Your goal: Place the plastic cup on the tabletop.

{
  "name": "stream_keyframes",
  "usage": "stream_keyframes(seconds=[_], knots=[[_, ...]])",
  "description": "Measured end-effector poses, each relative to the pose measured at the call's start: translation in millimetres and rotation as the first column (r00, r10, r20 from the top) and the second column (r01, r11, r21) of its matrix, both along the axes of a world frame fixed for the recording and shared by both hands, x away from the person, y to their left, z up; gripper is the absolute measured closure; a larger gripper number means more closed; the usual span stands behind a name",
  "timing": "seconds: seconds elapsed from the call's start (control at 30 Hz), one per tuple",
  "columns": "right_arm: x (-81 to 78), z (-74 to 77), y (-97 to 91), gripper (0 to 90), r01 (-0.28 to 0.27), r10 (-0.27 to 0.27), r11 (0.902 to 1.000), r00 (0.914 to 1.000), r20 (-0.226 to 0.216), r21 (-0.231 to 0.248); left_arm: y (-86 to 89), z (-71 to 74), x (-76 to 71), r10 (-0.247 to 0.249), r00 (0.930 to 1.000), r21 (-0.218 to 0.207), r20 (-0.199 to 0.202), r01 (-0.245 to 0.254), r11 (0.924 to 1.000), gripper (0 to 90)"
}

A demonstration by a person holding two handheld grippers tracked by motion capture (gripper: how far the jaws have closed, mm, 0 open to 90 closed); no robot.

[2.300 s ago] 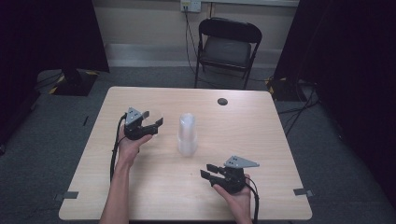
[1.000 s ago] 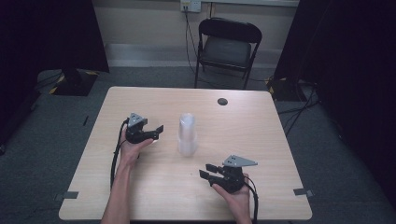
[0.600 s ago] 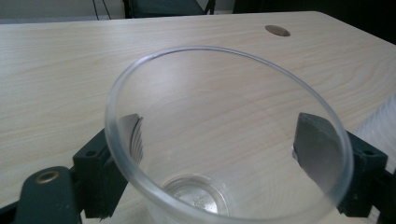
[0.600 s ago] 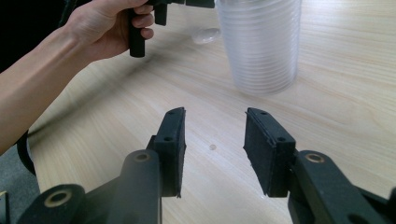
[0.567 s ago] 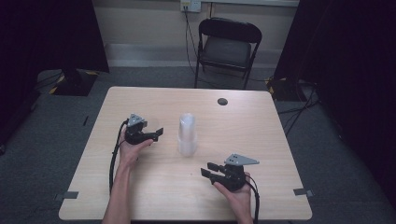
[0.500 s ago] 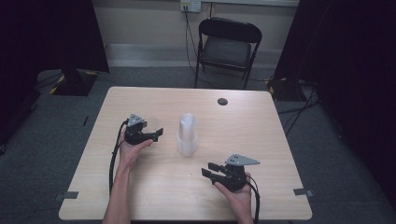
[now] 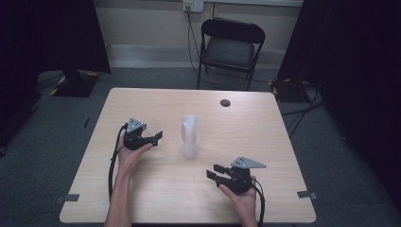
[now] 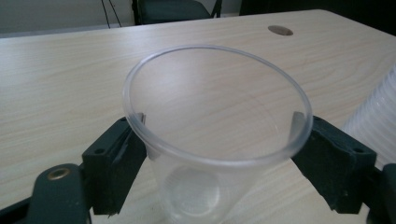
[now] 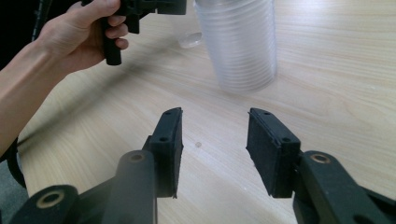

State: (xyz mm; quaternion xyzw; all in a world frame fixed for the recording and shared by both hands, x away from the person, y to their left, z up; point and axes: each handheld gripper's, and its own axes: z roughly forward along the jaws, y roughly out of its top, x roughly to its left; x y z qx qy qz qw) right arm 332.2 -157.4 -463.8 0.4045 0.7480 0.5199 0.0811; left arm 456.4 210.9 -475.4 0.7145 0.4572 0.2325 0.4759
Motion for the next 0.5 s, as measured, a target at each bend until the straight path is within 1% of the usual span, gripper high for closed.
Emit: stream_keyframes(seconds=[0.03, 0.1, 0.2, 0.23, 0.27, 0.33, 0.43, 0.47, 0.5], knots=[[-0.2, -0.3, -0.2, 54.7, 0.004, -0.004, 1.0, 1.0, -0.003, 0.002, 0.5, 1.1, -1.0, -0.002, 1.0, 0.016, -0.003, 0.002, 0.9999, 18.7], [-1.2, -0.9, -1.5, 53.5, 0.012, -0.012, 0.9999, 0.9999, -0.002, 0.006, 0.3, 3.2, -4.2, 0.001, 1.0, 0.025, 0.008, -0.001, 0.9997, 18.7], [-2.6, -1.4, -4.1, 49.6, 0.028, -0.028, 0.9996, 0.9996, 0.002, 0.011, 2.4, 5.5, -9.6, 0.01, 0.9997, 0.019, 0.021, -0.011, 0.9998, 18.6], [-3.1, -1.7, -5.2, 49.0, 0.035, -0.035, 0.9992, 0.9994, 0.0, 0.017, 2.7, 6.0, -11.1, 0.017, 0.9997, 0.006, 0.016, -0.017, 0.9998, 18.6], [-3.4, -1.9, -6.5, 47.7, 0.039, -0.039, 0.999, 0.9992, 0.0, 0.019, 3.8, 7.1, -13.1, 0.011, 0.9998, 0.008, 0.015, -0.011, 0.9999, 18.6], [-4.1, -1.9, -8.7, 45.1, 0.059, -0.059, 0.998, 0.9983, -0.002, 0.023, 6.1, 10.0, -17.3, 0.019, 0.9997, 0.012, 0.013, -0.019, 0.9997, 18.6], [-4.2, -2.5, -11.7, 43.2, 0.066, -0.066, 0.9976, 0.9978, 0.003, 0.023, 8.1, 12.6, -23.4, 0.035, 0.9993, -0.01, 0.015, -0.034, 0.9994, 18.7], [-4.2, -2.8, -12.5, 43.0, 0.074, -0.074, 0.997, 0.9972, 0.002, 0.024, 9.4, 13.3, -25.0, 0.036, 0.9993, -0.003, 0.007, -0.036, 0.9993, 18.6], [-3.8, -3.3, -13.6, 42.8, 0.074, -0.074, 0.9969, 0.9972, 0.004, 0.024, 10.1, 13.7, -26.3, 0.035, 0.9994, -0.01, 0.002, -0.035, 0.9993, 18.6]])
